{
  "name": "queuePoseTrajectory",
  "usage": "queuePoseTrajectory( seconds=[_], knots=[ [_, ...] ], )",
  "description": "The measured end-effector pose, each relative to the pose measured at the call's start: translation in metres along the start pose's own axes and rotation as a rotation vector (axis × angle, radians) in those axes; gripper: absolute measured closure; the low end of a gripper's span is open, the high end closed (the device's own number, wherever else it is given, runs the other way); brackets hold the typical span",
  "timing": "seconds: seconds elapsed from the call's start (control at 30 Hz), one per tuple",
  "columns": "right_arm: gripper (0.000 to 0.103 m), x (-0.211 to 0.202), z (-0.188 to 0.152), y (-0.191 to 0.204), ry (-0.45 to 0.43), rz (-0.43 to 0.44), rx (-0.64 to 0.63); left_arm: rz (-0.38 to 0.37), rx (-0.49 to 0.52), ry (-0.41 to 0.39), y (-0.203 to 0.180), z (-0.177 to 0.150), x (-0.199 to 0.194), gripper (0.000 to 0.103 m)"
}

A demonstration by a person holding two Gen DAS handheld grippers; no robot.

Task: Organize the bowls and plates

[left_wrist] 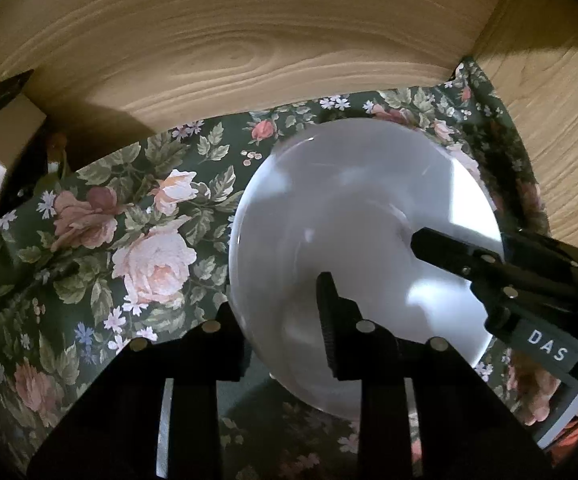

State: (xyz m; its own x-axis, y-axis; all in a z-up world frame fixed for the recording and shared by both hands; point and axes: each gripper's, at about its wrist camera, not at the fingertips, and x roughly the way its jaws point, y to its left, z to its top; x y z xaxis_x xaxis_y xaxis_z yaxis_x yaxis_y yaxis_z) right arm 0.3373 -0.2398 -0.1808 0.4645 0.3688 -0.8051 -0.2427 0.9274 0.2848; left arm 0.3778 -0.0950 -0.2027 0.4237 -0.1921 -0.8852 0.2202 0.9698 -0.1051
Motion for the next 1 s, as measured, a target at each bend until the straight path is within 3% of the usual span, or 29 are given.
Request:
queuePoseTrajectory(
  seconds=[0.47,1.0],
  knots=[
    [0.078,-0.054,-0.007,0.021,-0.113,0.006,-0.039,-0.01,0.0,-0.11,-0.002,-0.018,-0.061,0.074],
    [0.078,-0.102,-0.033,0.08,-0.202,0.024,-0.127,-0.012,-0.061,-0.225,0.015,-0.071,-0.142,0.074]
  ],
)
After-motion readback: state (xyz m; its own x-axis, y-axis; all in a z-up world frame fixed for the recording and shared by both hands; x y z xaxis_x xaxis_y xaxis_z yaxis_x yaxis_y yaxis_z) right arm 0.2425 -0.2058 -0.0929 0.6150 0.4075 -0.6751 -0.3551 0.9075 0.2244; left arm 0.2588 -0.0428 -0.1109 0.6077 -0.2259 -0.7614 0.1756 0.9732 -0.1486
